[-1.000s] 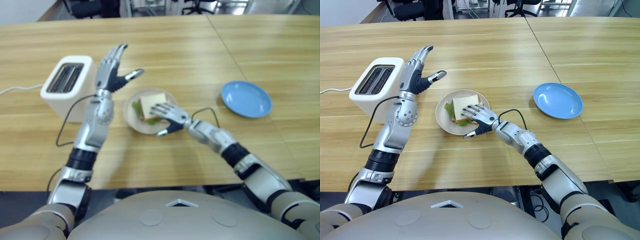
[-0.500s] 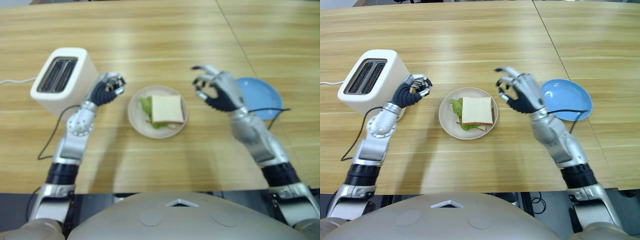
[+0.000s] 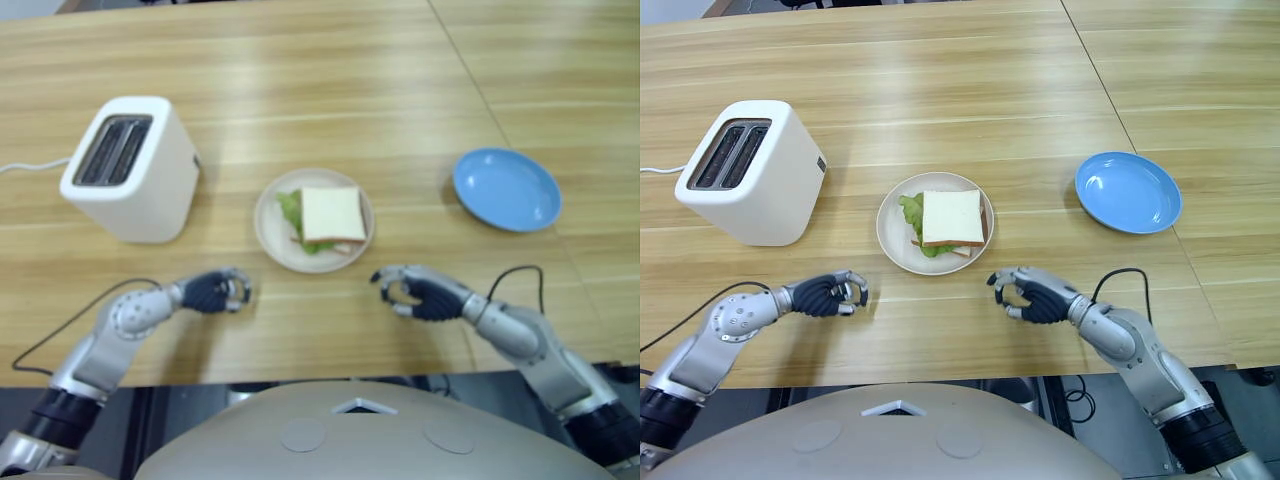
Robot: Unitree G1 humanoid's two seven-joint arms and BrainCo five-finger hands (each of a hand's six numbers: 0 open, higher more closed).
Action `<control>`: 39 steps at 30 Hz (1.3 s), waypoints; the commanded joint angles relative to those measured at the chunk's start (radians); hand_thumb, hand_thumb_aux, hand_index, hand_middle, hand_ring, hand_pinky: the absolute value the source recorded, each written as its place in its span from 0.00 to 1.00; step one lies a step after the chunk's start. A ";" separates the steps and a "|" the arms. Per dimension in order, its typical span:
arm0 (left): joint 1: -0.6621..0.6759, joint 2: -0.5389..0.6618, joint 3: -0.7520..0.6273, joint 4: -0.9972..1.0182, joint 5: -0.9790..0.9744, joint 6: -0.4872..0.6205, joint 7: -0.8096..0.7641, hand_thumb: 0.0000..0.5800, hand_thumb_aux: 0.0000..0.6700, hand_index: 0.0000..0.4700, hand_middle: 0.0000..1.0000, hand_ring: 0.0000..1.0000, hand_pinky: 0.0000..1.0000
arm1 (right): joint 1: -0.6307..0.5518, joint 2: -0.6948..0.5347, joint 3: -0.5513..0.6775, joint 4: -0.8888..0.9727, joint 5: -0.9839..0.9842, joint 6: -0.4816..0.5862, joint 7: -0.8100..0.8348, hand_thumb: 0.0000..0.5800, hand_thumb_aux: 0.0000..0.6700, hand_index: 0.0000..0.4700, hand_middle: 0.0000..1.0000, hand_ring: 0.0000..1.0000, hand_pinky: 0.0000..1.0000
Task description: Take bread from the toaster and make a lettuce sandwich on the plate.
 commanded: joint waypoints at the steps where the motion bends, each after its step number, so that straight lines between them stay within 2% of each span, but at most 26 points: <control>1: -0.024 -0.021 -0.030 0.025 0.012 0.012 -0.013 1.00 1.00 0.98 1.00 1.00 1.00 | 0.019 -0.027 -0.042 -0.090 0.089 0.037 0.078 1.00 1.00 0.98 1.00 1.00 1.00; 6: -0.038 -0.029 -0.037 0.045 0.017 0.010 -0.013 1.00 1.00 0.98 1.00 1.00 1.00 | 0.044 -0.044 -0.083 -0.160 0.150 0.053 0.130 1.00 1.00 0.98 1.00 1.00 1.00; 12: -0.111 -0.101 -0.072 0.117 0.041 -0.014 0.022 1.00 1.00 0.98 1.00 1.00 1.00 | -0.058 0.055 0.045 -0.052 0.072 0.051 0.152 1.00 1.00 0.98 1.00 1.00 1.00; 18: -0.212 -0.174 -0.137 0.218 0.073 -0.042 0.026 1.00 1.00 0.98 1.00 1.00 1.00 | -0.277 0.174 0.158 0.336 -0.026 -0.007 0.135 1.00 1.00 0.98 1.00 1.00 1.00; 24: -0.306 -0.223 -0.163 0.343 0.091 -0.073 0.040 1.00 1.00 0.98 1.00 1.00 1.00 | -0.461 0.251 0.202 0.701 -0.089 -0.102 0.056 1.00 1.00 0.98 1.00 1.00 1.00; 30: -0.479 -0.300 -0.157 0.605 0.138 -0.130 0.175 1.00 1.00 0.98 1.00 1.00 1.00 | -0.684 0.334 0.213 1.063 -0.157 -0.180 -0.103 1.00 1.00 0.98 1.00 1.00 1.00; 33: -0.591 -0.349 -0.142 0.771 0.160 -0.170 0.302 1.00 1.00 0.98 1.00 1.00 1.00 | -0.768 0.372 0.205 1.200 -0.176 -0.211 -0.201 1.00 1.00 0.98 1.00 1.00 1.00; 34: -0.626 -0.361 -0.138 0.826 0.171 -0.179 0.349 1.00 0.93 0.91 1.00 1.00 1.00 | -0.793 0.379 0.208 1.234 -0.192 -0.214 -0.239 1.00 1.00 0.98 1.00 1.00 1.00; 35: -0.655 -0.370 -0.135 0.873 0.180 -0.189 0.390 1.00 0.93 0.91 1.00 1.00 1.00 | -0.813 0.385 0.212 1.268 -0.205 -0.222 -0.273 1.00 1.00 0.98 1.00 1.00 1.00; 36: -0.679 -0.377 -0.131 0.912 0.185 -0.197 0.427 0.98 0.86 0.84 1.00 1.00 1.00 | -0.831 0.392 0.207 1.294 -0.209 -0.233 -0.309 1.00 1.00 0.98 1.00 1.00 1.00; 37: -0.696 -0.382 -0.127 0.942 0.187 -0.207 0.459 0.89 0.67 0.66 1.00 1.00 1.00 | -0.847 0.398 0.202 1.315 -0.211 -0.242 -0.337 1.00 1.00 0.98 1.00 1.00 1.00; 39: -0.720 -0.393 -0.114 0.985 0.179 -0.235 0.510 0.87 0.64 0.63 1.00 1.00 1.00 | -0.875 0.400 0.200 1.343 -0.229 -0.254 -0.407 1.00 1.00 0.98 1.00 1.00 1.00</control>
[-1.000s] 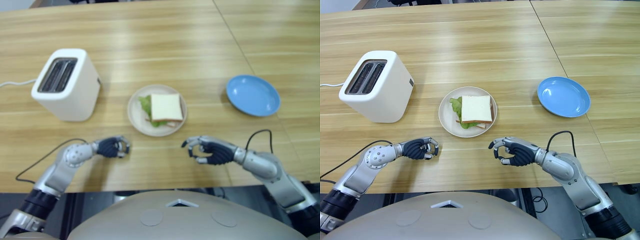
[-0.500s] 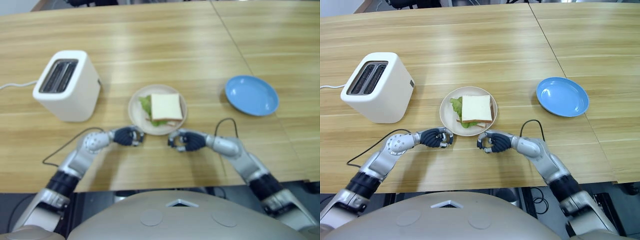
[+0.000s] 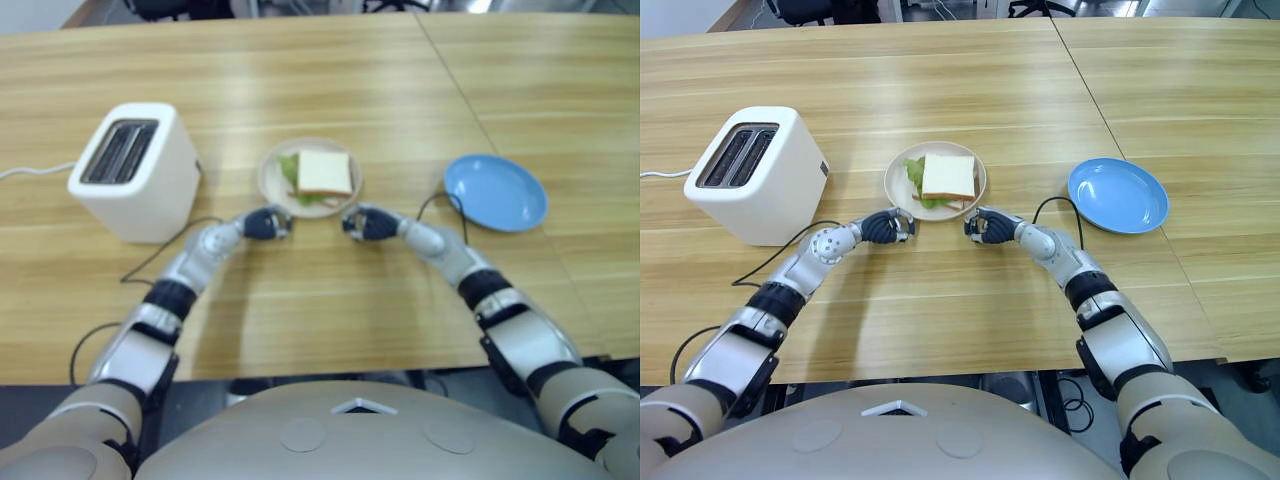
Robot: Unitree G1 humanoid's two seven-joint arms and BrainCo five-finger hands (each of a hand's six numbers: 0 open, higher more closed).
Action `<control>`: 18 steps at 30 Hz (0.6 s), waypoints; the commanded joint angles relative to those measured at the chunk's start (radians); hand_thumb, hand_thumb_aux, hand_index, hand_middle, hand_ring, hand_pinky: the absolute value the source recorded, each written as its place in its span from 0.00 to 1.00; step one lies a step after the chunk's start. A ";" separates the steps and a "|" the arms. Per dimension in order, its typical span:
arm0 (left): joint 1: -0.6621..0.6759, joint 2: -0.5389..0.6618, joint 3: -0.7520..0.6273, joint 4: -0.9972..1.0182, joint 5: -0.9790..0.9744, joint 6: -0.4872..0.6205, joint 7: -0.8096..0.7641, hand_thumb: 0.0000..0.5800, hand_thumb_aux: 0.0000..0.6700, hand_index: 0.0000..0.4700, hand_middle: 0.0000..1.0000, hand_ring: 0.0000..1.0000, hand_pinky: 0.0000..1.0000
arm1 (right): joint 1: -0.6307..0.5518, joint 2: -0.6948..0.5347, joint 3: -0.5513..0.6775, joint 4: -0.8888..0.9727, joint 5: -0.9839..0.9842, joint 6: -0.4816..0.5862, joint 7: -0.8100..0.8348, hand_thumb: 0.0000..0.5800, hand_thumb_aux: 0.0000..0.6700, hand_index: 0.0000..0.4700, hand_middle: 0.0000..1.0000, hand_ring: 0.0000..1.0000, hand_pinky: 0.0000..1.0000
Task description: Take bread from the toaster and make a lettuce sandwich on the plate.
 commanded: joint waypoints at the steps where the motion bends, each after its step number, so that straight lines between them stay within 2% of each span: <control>1: -0.039 -0.020 0.029 0.100 0.002 -0.047 0.108 0.74 0.49 0.48 1.00 1.00 1.00 | -0.018 0.000 0.011 0.108 -0.055 -0.002 -0.110 1.00 1.00 0.98 1.00 1.00 1.00; 2: -0.044 -0.022 0.035 0.113 -0.001 -0.056 0.126 0.74 0.49 0.48 1.00 1.00 1.00 | -0.022 -0.001 0.006 0.114 -0.053 -0.016 -0.124 1.00 1.00 0.98 1.00 1.00 1.00; 3: -0.047 -0.023 0.041 0.121 -0.004 -0.064 0.139 0.55 0.33 0.32 1.00 1.00 1.00 | -0.022 -0.005 -0.001 0.113 -0.050 -0.032 -0.142 1.00 1.00 0.98 1.00 1.00 1.00; 4: -0.048 -0.021 0.046 0.126 -0.004 -0.072 0.150 0.14 0.07 0.07 1.00 1.00 1.00 | -0.020 -0.010 -0.008 0.107 -0.047 -0.047 -0.161 1.00 1.00 0.98 1.00 1.00 1.00; 5: -0.045 -0.016 0.050 0.123 -0.005 -0.079 0.157 0.00 0.00 0.00 1.00 1.00 1.00 | -0.016 -0.020 -0.013 0.095 -0.046 -0.061 -0.180 1.00 1.00 0.98 1.00 1.00 1.00; 7: -0.027 0.001 0.063 0.095 -0.007 -0.094 0.174 0.00 0.00 0.00 1.00 1.00 1.00 | 0.004 -0.045 -0.033 0.052 -0.040 -0.096 -0.229 1.00 1.00 0.98 1.00 1.00 1.00; 8: -0.012 0.014 0.073 0.068 -0.009 -0.101 0.184 0.00 0.00 0.00 0.96 0.96 0.96 | 0.017 -0.058 -0.050 0.020 -0.029 -0.118 -0.253 1.00 1.00 0.98 1.00 1.00 1.00; 9: 0.007 0.028 0.086 0.033 -0.014 -0.108 0.192 0.00 0.00 0.00 0.81 0.81 0.81 | 0.033 -0.070 -0.072 -0.017 -0.009 -0.141 -0.269 0.98 0.85 0.83 0.59 0.59 0.59; 10: 0.031 0.042 0.100 -0.014 -0.017 -0.110 0.200 0.00 0.00 0.00 0.81 0.81 0.81 | 0.054 -0.082 -0.099 -0.062 0.014 -0.161 -0.278 0.98 0.85 0.83 0.59 0.59 0.59; 11: 0.057 0.056 0.115 -0.069 -0.021 -0.113 0.207 0.00 0.00 0.00 0.51 0.51 0.51 | 0.077 -0.091 -0.127 -0.111 0.039 -0.176 -0.279 0.83 0.59 0.58 0.00 0.00 0.00; 12: 0.085 0.064 0.134 -0.127 -0.034 -0.116 0.210 0.00 0.00 0.00 0.38 0.38 0.38 | 0.101 -0.098 -0.156 -0.163 0.071 -0.184 -0.272 0.73 0.48 0.47 0.00 0.00 0.00; 13: 0.110 0.066 0.155 -0.182 -0.057 -0.121 0.209 0.00 0.00 0.00 0.25 0.25 0.25 | 0.126 -0.100 -0.184 -0.213 0.110 -0.190 -0.258 0.28 0.15 0.15 0.00 0.00 0.00; 14: 0.131 0.060 0.178 -0.229 -0.089 -0.129 0.207 0.00 0.00 0.00 0.11 0.11 0.11 | 0.149 -0.096 -0.214 -0.258 0.157 -0.190 -0.241 0.00 0.00 0.00 0.00 0.00 0.00; 15: 0.147 0.044 0.204 -0.270 -0.131 -0.136 0.204 0.00 0.00 0.00 0.00 0.00 0.00 | 0.172 -0.086 -0.243 -0.305 0.207 -0.184 -0.226 0.00 0.00 0.00 0.00 0.00 0.00; 18: 0.170 -0.041 0.287 -0.336 -0.296 -0.142 0.189 0.00 0.00 0.00 0.00 0.00 0.00 | 0.247 -0.019 -0.309 -0.446 0.407 -0.143 -0.141 0.00 0.00 0.00 0.00 0.00 0.00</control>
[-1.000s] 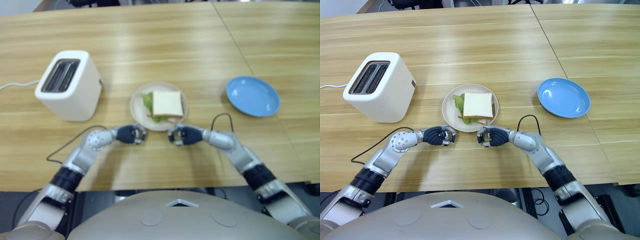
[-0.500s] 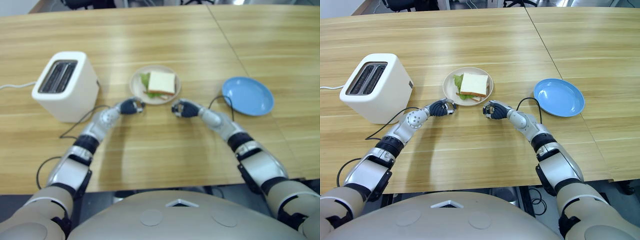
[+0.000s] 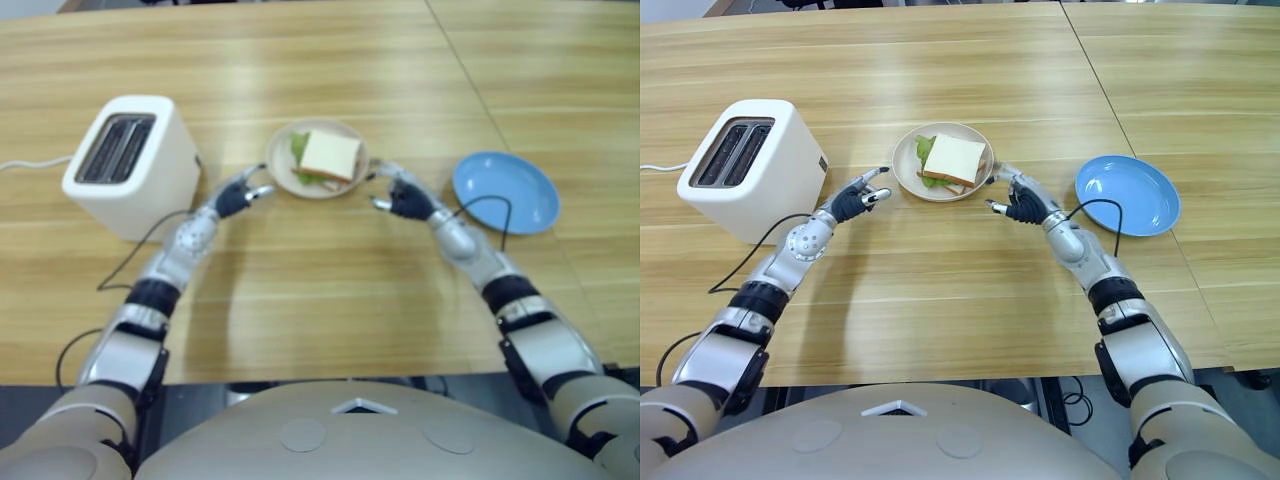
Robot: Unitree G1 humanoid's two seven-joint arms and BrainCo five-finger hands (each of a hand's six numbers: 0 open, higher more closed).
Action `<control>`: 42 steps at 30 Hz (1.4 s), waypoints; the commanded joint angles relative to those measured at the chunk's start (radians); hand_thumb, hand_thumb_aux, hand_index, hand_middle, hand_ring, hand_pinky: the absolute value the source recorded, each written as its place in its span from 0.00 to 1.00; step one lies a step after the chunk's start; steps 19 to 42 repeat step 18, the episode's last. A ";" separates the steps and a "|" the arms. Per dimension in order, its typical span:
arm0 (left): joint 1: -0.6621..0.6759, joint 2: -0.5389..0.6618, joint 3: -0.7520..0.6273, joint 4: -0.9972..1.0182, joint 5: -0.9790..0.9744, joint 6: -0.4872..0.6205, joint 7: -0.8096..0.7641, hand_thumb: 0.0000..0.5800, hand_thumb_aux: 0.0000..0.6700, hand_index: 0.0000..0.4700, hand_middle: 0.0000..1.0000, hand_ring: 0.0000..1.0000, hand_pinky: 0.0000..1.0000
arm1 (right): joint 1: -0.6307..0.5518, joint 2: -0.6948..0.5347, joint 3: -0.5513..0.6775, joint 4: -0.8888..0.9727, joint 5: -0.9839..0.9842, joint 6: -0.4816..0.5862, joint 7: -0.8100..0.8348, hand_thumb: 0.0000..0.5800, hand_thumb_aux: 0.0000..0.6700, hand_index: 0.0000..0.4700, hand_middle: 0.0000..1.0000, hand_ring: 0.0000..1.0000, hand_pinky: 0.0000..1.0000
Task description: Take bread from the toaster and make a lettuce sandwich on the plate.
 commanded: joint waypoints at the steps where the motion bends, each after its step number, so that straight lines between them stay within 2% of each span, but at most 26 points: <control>1: 0.016 -0.094 0.089 -0.073 -0.187 0.000 -0.021 0.00 0.00 0.00 0.00 0.00 0.00 | 0.080 0.080 -0.065 -0.161 0.248 0.055 0.122 0.00 0.00 0.00 0.00 0.00 0.00; 4: 0.021 -0.185 0.159 -0.086 -0.324 0.058 -0.036 0.00 0.00 0.00 0.00 0.00 0.00 | 0.123 0.139 -0.089 -0.242 0.368 0.111 0.204 0.00 0.00 0.00 0.00 0.00 0.00; 6: 0.025 -0.230 0.194 -0.097 -0.401 0.069 -0.056 0.00 0.00 0.00 0.00 0.00 0.00 | 0.137 0.161 -0.102 -0.263 0.377 0.128 0.218 0.00 0.00 0.00 0.00 0.00 0.00; 8: 0.033 -0.248 0.206 -0.107 -0.398 0.046 -0.050 0.00 0.00 0.00 0.00 0.00 0.00 | 0.144 0.173 -0.116 -0.268 0.349 0.124 0.206 0.00 0.00 0.00 0.00 0.00 0.00; 18: 0.008 -0.259 0.259 -0.035 -0.399 0.016 -0.042 0.00 0.00 0.00 0.00 0.00 0.00 | 0.154 0.225 -0.194 -0.253 0.373 0.140 0.229 0.00 0.00 0.00 0.00 0.00 0.00; 42: 0.008 -0.259 0.259 -0.035 -0.399 0.016 -0.042 0.00 0.00 0.00 0.00 0.00 0.00 | 0.154 0.225 -0.194 -0.253 0.373 0.140 0.229 0.00 0.00 0.00 0.00 0.00 0.00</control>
